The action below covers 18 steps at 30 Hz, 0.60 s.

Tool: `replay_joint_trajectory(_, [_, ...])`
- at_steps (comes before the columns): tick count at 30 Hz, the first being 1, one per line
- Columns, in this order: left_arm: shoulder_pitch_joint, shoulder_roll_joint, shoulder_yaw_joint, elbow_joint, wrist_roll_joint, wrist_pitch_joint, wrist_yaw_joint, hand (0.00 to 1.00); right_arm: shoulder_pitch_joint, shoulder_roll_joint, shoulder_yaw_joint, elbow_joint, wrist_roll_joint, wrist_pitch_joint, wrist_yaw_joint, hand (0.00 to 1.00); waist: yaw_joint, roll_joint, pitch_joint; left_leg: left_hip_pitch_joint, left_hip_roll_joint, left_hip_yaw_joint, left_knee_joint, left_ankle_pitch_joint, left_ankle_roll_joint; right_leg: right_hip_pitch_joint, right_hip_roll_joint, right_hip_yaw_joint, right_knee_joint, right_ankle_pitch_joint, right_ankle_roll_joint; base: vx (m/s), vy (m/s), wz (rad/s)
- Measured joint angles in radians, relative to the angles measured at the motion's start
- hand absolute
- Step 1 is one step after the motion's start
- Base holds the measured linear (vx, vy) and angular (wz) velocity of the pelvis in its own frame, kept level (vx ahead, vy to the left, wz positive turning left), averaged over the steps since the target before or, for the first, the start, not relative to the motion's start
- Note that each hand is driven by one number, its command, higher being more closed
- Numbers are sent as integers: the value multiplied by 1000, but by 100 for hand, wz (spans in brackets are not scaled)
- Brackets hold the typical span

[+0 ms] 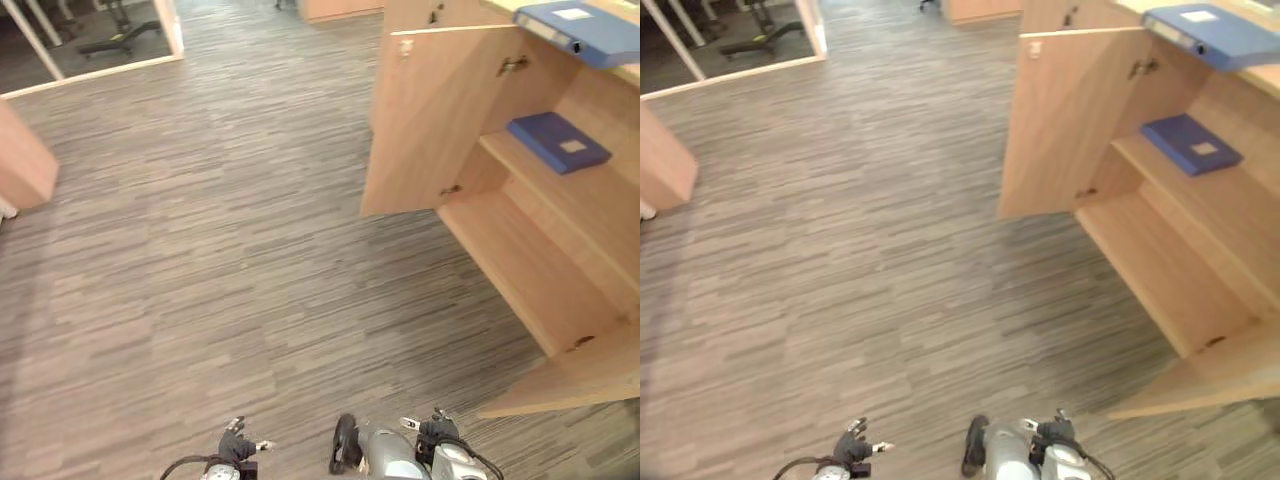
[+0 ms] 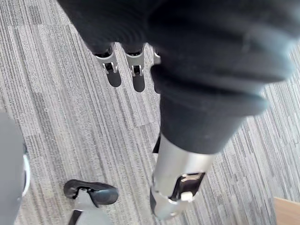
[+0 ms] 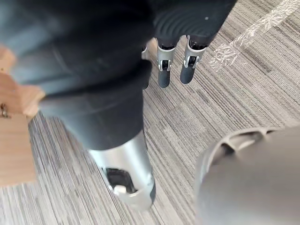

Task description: Walk over to the cabinet, pick up the folder, carry it to the office cabinet, place the folder inside the office cabinet, then close the office cabinet door

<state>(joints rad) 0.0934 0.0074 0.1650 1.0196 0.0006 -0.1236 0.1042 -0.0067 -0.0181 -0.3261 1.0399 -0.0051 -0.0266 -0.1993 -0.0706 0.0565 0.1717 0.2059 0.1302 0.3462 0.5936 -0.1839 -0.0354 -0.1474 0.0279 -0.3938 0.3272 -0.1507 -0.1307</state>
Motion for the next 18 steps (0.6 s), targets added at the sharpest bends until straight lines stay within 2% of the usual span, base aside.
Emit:
replay_joint_trajectory(1, [11, -13, 35, -12, -5, 2, 0, 0, 14, 0, 0, -13, 8, 1, 0, 0, 4, 10, -6, -43, 41, 1, 128, 47, 14, 27, 22, 18, -16, -13, -7, 490, -187, -86])
replay_joint_trajectory(2, [33, -27, 70, -39, -17, 3, -2, 0, 35, -2, 0, -30, 14, 4, 1, 0, 19, 21, -13, -124, 120, -7, 353, 149, 31, 78, 68, 65, -37, -31, -23, 453, -102, -101])
replay_joint_trajectory(3, [37, -29, 84, -53, -39, 0, -5, 0, 39, -3, 2, -22, 15, 6, 0, 0, 28, 20, -13, -187, 160, -17, 501, 131, 32, 130, 97, 104, -43, -44, -47, 574, -87, -104])
replay_joint_trajectory(6, [35, -18, 87, -91, -53, 2, -6, 0, 40, 1, 23, -3, 2, 10, 1, 0, 44, -7, -9, -306, 147, -29, 578, 55, 26, 233, 113, 208, -116, -47, -51, 517, -67, -102])
replay_joint_trajectory(8, [38, -16, 83, -134, -52, 1, -3, 0, 35, -3, 40, 22, -22, 21, 3, 0, 70, -20, -10, -418, 90, -53, 487, -25, 25, 303, 105, 312, -179, -38, -37, 462, -21, -124])
replay_joint_trajectory(10, [40, -22, 79, -166, -48, -2, -1, 0, 25, -4, 48, 37, -31, 36, 4, 0, 94, -26, -6, -486, 22, -133, 274, -77, 21, 367, 93, 403, -201, -46, -20, 549, 62, -141])
replay_joint_trajectory(11, [38, -24, 76, -169, -49, -5, 1, 0, 24, 0, 55, 37, -41, 36, 4, 0, 98, -33, -1, -503, -24, -204, 104, -73, 13, 394, 82, 428, -203, -55, -4, 487, 104, -122])
replay_joint_trajectory(12, [36, -23, 75, -170, -51, -7, 2, 0, 23, 3, 59, 37, -47, 36, 5, 0, 100, -36, 0, -508, -43, -236, 18, -59, 1, 400, 76, 435, -203, -62, 8, 459, 141, -105])
replay_joint_trajectory(14, [34, -23, 75, -167, -69, -11, 9, 0, 25, 3, 97, 31, -55, 34, 10, 0, 101, -39, 2, -528, -90, -361, -232, 28, -8, 437, 52, 478, -204, -86, 50, 415, 165, -114])
replay_joint_trajectory(16, [33, -25, 79, -167, -85, -14, 11, 0, 36, 2, 117, 22, -55, 31, 12, 0, 118, -42, 2, -535, -96, -410, -318, 161, -22, 459, 27, 525, -193, -106, 85, 595, 252, -132])
replay_joint_trajectory(17, [30, -13, 86, -162, -86, -15, 10, 0, 43, 14, 115, 24, -55, 29, 14, 0, 122, -58, -9, -515, -116, -401, -317, 260, -30, 459, -15, 570, -162, -128, 118, 664, 266, -110])
replay_joint_trajectory(18, [22, -6, 87, -155, -86, -15, 10, 0, 41, 20, 109, 22, -55, 28, 18, 0, 114, -70, -14, -518, -119, -388, -301, 250, -15, 437, -32, 582, -142, -125, 125, 531, 221, -130])
